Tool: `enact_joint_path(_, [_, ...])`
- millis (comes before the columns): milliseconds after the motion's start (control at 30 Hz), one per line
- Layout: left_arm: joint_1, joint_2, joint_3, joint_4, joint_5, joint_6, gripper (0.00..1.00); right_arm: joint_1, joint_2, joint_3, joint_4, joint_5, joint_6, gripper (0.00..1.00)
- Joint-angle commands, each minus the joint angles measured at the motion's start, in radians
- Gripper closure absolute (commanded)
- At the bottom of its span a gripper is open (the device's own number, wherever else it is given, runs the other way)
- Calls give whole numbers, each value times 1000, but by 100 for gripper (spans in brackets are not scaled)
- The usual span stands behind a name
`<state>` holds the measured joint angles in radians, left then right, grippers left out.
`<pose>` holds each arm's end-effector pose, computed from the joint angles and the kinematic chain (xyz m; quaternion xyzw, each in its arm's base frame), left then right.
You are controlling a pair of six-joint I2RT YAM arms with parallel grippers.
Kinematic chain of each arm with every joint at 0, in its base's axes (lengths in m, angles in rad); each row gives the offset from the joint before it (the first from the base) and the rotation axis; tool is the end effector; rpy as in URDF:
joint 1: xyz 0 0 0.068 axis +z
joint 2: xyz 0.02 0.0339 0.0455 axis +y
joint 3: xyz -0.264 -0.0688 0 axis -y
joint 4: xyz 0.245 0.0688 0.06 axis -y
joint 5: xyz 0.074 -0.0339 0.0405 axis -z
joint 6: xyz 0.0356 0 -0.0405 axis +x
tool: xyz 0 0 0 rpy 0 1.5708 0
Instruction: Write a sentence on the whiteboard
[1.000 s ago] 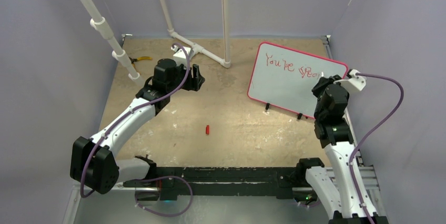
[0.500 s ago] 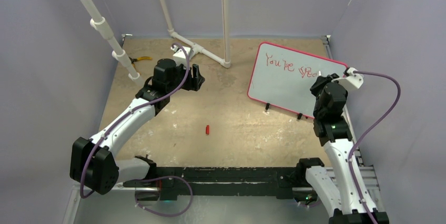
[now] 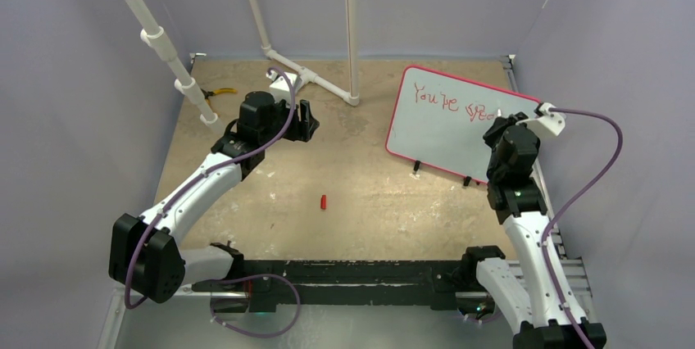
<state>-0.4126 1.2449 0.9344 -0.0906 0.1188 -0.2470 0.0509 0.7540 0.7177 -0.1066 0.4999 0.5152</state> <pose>0.2619 -0.1193 0.3032 0.1015 0.8268 -0.2253 0.5054 0.1794 -0.0079 0.3303 0.3261 0.6754 -0.0023 0.6614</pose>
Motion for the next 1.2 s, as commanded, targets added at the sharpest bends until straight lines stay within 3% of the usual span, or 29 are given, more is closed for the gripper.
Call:
enact_joint_path(0, [6, -19, -5, 38, 4, -5, 43, -5, 8, 6, 44, 35, -14, 100])
enact_joint_path(267, [6, -19, -5, 37, 4, -5, 43, -4, 15, -2, 53, 30, -15, 100])
enact_joint_path(567, [6, -21, -4, 39, 9, -9, 43, -5, -108, -17, -45, 7, 32, 100])
enact_joint_path(1167, [6, -28, -4, 40, 15, -11, 43, -17, -21, 0, -62, 71, 32, 100])
